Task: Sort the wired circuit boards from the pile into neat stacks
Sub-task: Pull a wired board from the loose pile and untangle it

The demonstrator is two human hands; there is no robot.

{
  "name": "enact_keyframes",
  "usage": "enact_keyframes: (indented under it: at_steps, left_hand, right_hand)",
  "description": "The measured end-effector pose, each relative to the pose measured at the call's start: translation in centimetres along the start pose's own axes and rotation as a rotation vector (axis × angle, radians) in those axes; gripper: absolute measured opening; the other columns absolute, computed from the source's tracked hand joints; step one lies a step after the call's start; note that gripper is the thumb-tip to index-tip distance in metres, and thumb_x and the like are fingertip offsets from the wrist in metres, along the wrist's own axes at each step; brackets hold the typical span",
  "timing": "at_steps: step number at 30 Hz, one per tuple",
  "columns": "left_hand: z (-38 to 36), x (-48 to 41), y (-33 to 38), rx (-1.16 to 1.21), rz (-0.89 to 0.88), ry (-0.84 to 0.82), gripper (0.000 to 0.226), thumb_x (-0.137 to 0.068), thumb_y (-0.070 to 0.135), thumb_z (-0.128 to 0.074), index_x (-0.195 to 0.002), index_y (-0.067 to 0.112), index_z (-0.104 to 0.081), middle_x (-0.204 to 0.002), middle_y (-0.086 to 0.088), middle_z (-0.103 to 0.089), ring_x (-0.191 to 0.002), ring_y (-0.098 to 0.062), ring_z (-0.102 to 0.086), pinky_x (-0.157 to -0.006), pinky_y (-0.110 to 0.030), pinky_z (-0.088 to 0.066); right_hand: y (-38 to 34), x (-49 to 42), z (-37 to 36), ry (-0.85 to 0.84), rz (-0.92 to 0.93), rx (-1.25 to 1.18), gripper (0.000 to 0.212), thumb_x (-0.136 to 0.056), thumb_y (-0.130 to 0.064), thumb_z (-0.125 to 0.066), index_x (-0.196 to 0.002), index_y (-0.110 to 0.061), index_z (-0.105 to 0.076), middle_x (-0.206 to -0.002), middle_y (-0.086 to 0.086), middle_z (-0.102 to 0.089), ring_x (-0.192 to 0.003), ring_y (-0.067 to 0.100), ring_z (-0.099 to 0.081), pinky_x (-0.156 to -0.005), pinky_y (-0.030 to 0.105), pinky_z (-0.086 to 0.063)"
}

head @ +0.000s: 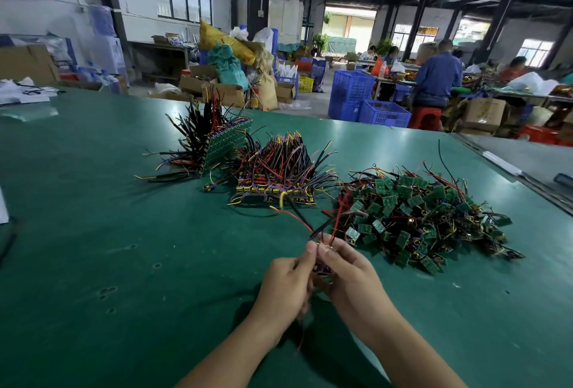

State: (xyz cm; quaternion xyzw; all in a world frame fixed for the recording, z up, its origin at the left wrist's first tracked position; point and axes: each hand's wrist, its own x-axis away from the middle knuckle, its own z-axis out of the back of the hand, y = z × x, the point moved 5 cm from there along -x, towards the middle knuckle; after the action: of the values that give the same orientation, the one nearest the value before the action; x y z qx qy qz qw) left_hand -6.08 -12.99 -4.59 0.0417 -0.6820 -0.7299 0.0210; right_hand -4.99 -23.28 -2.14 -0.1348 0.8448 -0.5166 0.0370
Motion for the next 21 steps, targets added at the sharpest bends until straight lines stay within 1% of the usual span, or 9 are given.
enact_keyframes:
  at_steps: [3,5,7,10,13,15,17,19,21]
  left_hand:
    - [-0.8,0.8,0.4,-0.095,-0.001,-0.108,0.071,-0.078,0.074,-0.028,-0.041,0.017,-0.049,-0.033,0.002,-0.042,-0.028,-0.013,-0.041,-0.036,-0.016,-0.031]
    - [-0.7,1.2,1.4,-0.238,-0.126,-0.09,0.077,-0.085,0.073,-0.021,-0.04,0.017,-0.049,-0.032,0.004,-0.045,-0.031,-0.008,-0.045,-0.041,-0.015,-0.035]
    - [0.3,1.3,2.7,-0.3,-0.292,0.026,0.078,-0.093,0.07,-0.021,-0.039,0.019,-0.046,-0.034,0.007,-0.044,-0.036,-0.001,-0.044,-0.047,-0.014,-0.033]
    - [3.0,1.0,4.1,-0.239,-0.447,0.268,0.055,-0.094,0.055,-0.033,-0.051,0.021,-0.041,-0.043,0.009,-0.041,-0.042,-0.006,-0.037,-0.049,-0.028,-0.031]
    - [4.7,0.5,4.1,-0.475,-0.471,0.382,0.031,-0.095,0.036,-0.05,-0.068,0.022,-0.045,-0.054,0.01,-0.045,-0.052,-0.009,-0.042,-0.053,-0.031,-0.033]
    - [5.0,-0.1,3.1,-0.673,-0.361,0.262,0.018,-0.09,0.041,-0.056,-0.085,0.025,-0.049,-0.08,0.012,-0.053,-0.07,-0.01,-0.052,-0.065,-0.032,-0.043]
    - [5.0,-0.3,1.4,-0.881,-0.216,0.068,0.033,-0.082,0.062,-0.051,-0.098,0.034,-0.044,-0.098,0.017,-0.045,-0.084,-0.009,-0.054,-0.07,-0.032,-0.044]
    - [5.4,-0.2,0.2,-0.979,-0.128,-0.039,0.043,-0.075,0.072,-0.051,-0.102,0.039,-0.042,-0.098,0.017,-0.041,-0.089,-0.009,-0.052,-0.069,-0.031,-0.042]
    - [5.7,-0.4,-0.1,-0.988,-0.104,-0.064,0.038,-0.077,0.063,-0.061,-0.099,0.035,-0.047,-0.095,0.015,-0.043,-0.089,-0.011,-0.051,-0.072,-0.03,-0.043]
  right_hand:
    - [-0.3,-0.2,0.6,0.063,0.059,-0.025,0.029,-0.071,-0.009,-0.066,-0.099,-0.005,-0.06,-0.086,0.016,-0.062,-0.065,0.022,-0.059,-0.049,0.028,-0.051]
    - [-0.8,-0.4,1.2,0.08,0.087,-0.051,0.024,-0.069,-0.006,-0.066,-0.093,-0.008,-0.063,-0.078,0.009,-0.067,-0.06,0.016,-0.063,-0.048,0.028,-0.053]
    - [-1.4,-0.8,2.1,0.12,0.117,-0.025,0.019,-0.075,-0.004,-0.066,-0.093,-0.01,-0.065,-0.073,0.003,-0.066,-0.058,0.012,-0.063,-0.052,0.027,-0.055]
    - [-2.7,-1.4,4.6,0.27,0.179,0.179,0.014,-0.091,0.0,-0.061,-0.099,-0.01,-0.066,-0.074,0.003,-0.063,-0.055,0.013,-0.058,-0.05,0.025,-0.051]
    - [-3.5,-2.1,7.2,0.381,0.215,0.475,0.015,-0.093,0.0,-0.06,-0.1,-0.01,-0.068,-0.067,0.001,-0.063,-0.054,0.015,-0.055,-0.049,0.027,-0.048]
    - [-3.7,-2.6,8.4,0.415,0.227,0.723,0.017,-0.093,-0.002,-0.059,-0.103,-0.012,-0.068,-0.068,-0.002,-0.065,-0.054,0.013,-0.055,-0.051,0.026,-0.048]
    - [-3.6,-2.8,8.7,0.407,0.226,0.935,0.021,-0.092,-0.006,-0.06,-0.106,-0.019,-0.068,-0.072,-0.006,-0.067,-0.051,0.004,-0.056,-0.049,0.019,-0.047]
    - [-3.3,-2.9,8.7,0.355,0.232,1.079,0.024,-0.092,-0.01,-0.06,-0.111,-0.023,-0.067,-0.076,-0.009,-0.067,-0.053,0.003,-0.058,-0.048,0.016,-0.043]
    - [-3.1,-2.8,8.4,0.31,0.243,1.2,0.027,-0.093,-0.014,-0.06,-0.118,-0.024,-0.065,-0.085,-0.011,-0.066,-0.062,0.01,-0.062,-0.049,0.014,-0.042]
